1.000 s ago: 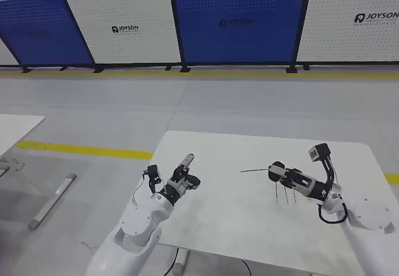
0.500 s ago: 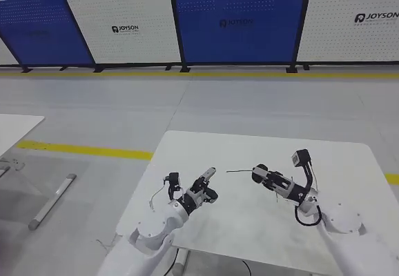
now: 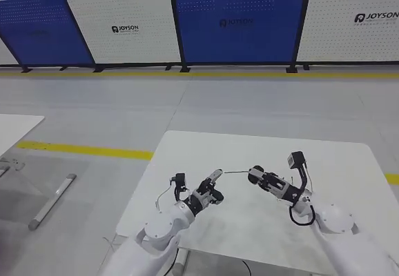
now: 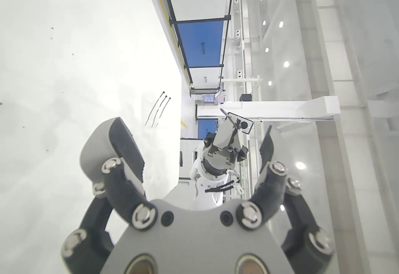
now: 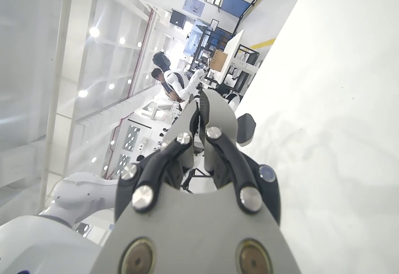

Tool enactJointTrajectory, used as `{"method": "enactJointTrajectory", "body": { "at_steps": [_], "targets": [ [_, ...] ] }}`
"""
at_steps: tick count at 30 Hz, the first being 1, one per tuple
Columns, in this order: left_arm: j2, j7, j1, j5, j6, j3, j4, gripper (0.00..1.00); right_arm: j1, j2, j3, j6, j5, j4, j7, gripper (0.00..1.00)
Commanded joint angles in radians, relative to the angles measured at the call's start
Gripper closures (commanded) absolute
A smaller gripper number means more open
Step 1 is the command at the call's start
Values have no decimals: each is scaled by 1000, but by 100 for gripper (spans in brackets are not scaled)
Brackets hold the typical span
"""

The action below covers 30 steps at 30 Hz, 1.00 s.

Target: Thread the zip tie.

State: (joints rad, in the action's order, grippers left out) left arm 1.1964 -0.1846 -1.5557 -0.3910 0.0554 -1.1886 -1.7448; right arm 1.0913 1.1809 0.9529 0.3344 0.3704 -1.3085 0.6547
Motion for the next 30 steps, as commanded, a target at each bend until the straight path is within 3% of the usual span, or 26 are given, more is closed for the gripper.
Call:
{"method": "enactJointTrajectory", "body": {
  "at_steps": [1, 4, 17, 22, 24, 30],
  "targets": [
    [5, -9, 7, -44, -35, 10, 5, 0, -1, 9, -17, 6, 15, 13, -5, 100],
    [9, -21, 22, -80, -71, 17, 12, 0, -9, 23, -41, 6, 35, 34, 1, 100],
    [11, -19, 30, -78, -63, 29, 20, 0, -13, 28, -46, 6, 39, 41, 3, 100],
    [23, 14, 50, -188, -88, 40, 19, 0, 7, 32, -44, -7, 17, 9, -43, 100],
    [27, 34, 56, -155, -99, 62, 26, 0, 11, 35, -46, -10, 18, 5, -56, 100],
    [27, 34, 56, -155, -99, 62, 26, 0, 11, 36, -46, -10, 18, 5, -57, 100]
  ]
}}
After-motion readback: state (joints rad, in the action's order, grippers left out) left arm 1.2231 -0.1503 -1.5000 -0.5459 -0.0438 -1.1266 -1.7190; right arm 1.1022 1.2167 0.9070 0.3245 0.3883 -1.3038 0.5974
